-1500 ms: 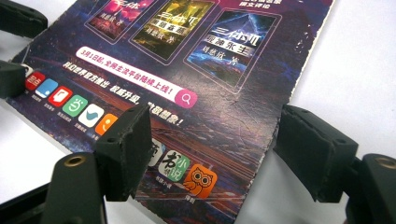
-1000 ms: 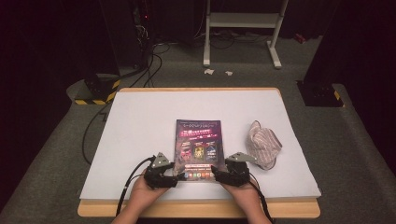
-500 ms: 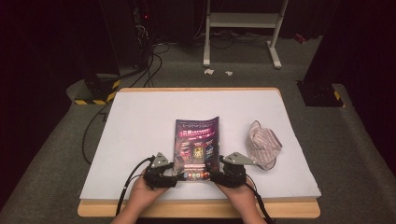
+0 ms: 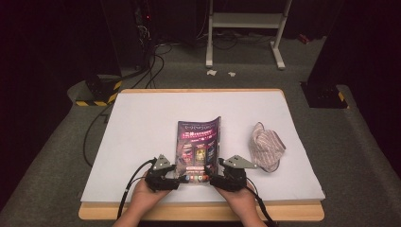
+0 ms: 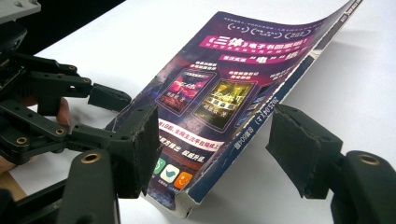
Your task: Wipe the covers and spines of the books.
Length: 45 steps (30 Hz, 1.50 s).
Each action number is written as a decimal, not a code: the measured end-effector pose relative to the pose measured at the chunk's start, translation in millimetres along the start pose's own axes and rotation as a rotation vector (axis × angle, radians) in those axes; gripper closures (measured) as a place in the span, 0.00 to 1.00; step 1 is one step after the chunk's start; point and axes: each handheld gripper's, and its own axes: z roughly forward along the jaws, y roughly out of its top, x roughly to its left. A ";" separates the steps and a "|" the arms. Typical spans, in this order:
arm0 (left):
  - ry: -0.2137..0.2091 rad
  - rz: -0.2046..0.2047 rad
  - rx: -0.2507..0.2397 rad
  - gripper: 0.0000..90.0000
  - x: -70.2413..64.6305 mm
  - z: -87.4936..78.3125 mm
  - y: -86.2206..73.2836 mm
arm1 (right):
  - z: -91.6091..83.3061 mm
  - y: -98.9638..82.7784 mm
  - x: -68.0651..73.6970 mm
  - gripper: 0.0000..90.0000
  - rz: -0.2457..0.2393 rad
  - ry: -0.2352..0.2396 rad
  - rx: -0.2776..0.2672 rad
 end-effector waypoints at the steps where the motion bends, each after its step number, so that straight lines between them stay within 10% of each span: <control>1: 0.002 -0.001 0.000 0.40 0.0 -0.1 0.0 | 0.3 -0.1 0.1 0.37 0.001 0.009 0.005; 3: 0.002 -0.003 0.000 0.40 0.1 0.0 0.0 | 4.2 -2.1 2.0 0.39 0.010 0.066 0.042; 7: 0.002 0.001 -0.003 0.40 0.0 0.5 0.2 | 13.1 -7.5 14.4 0.39 -0.058 0.032 0.074; 21: -0.013 0.039 -0.018 0.43 -1.0 -5.7 2.6 | 11.1 -8.2 -16.5 0.54 0.055 0.024 0.041; 40: 0.163 -0.138 -0.123 0.43 67.5 -58.0 -27.6 | 13.5 -4.2 -47.1 0.77 0.112 -0.027 0.023; 45: 0.149 -0.191 -0.125 0.43 78.4 -55.9 -36.2 | 14.6 -1.9 -49.7 0.82 0.109 -0.043 0.017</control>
